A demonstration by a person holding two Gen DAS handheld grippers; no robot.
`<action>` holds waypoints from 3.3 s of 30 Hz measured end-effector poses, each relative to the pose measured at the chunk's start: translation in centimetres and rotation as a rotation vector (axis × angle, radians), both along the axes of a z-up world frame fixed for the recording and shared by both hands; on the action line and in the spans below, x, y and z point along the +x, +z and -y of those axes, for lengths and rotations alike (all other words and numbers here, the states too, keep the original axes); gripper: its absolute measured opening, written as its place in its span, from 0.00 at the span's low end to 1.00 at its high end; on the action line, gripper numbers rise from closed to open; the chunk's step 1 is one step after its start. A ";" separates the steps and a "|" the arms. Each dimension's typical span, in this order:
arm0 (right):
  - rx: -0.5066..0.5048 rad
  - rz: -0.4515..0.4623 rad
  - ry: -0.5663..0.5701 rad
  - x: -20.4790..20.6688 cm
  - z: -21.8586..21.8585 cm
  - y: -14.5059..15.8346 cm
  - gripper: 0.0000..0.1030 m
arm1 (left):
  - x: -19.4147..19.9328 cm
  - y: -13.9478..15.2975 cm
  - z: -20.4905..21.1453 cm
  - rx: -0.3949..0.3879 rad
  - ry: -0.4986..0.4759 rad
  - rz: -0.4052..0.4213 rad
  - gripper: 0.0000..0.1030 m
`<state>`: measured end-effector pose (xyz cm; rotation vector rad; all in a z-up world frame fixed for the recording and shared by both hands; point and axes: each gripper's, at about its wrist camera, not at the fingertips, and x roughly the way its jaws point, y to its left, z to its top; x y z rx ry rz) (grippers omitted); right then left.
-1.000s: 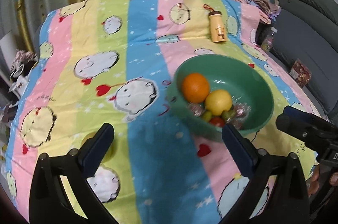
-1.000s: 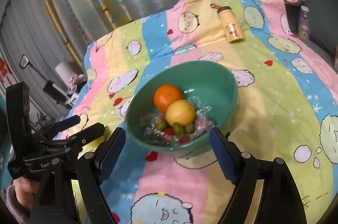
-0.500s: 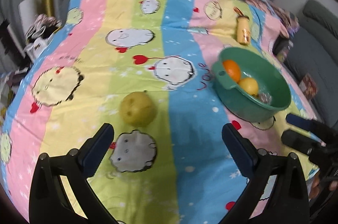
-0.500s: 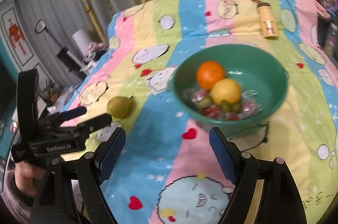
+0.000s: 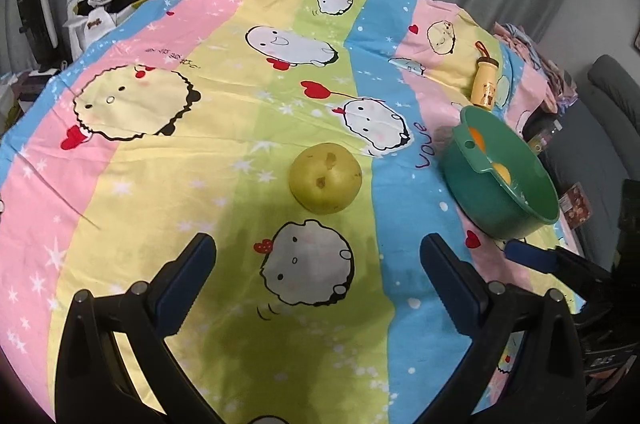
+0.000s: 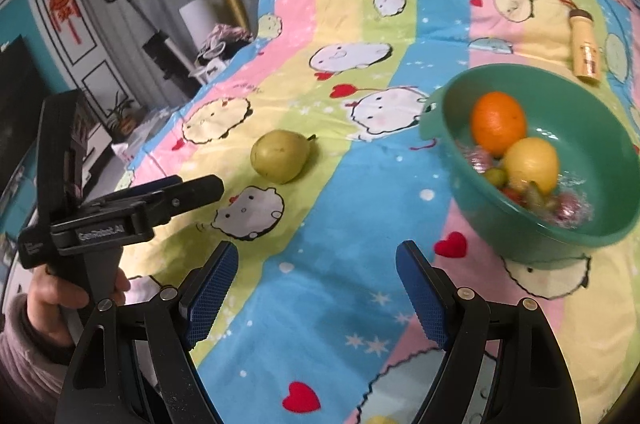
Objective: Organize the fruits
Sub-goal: 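Close the left gripper on the pear while the right gripper clamps its other side, then carry the pear held by both grippers over the green basin, then lower the pear into the basin and open both grippers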
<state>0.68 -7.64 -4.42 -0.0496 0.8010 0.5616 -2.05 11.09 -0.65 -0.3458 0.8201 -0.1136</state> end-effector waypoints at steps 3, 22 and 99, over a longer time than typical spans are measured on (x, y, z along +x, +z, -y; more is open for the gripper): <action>-0.009 -0.003 0.021 0.9 -1.1 -0.5 0.79 | 0.4 -0.4 -0.5 -0.030 -0.008 0.001 0.99; -0.035 -0.035 0.169 8.2 -7.9 -3.5 0.79 | 6.8 -2.5 -1.5 -0.124 -0.127 -0.061 0.91; -0.076 -0.030 -0.206 10.1 13.5 2.2 0.64 | 15.2 2.5 24.0 -0.090 -0.548 -0.105 0.61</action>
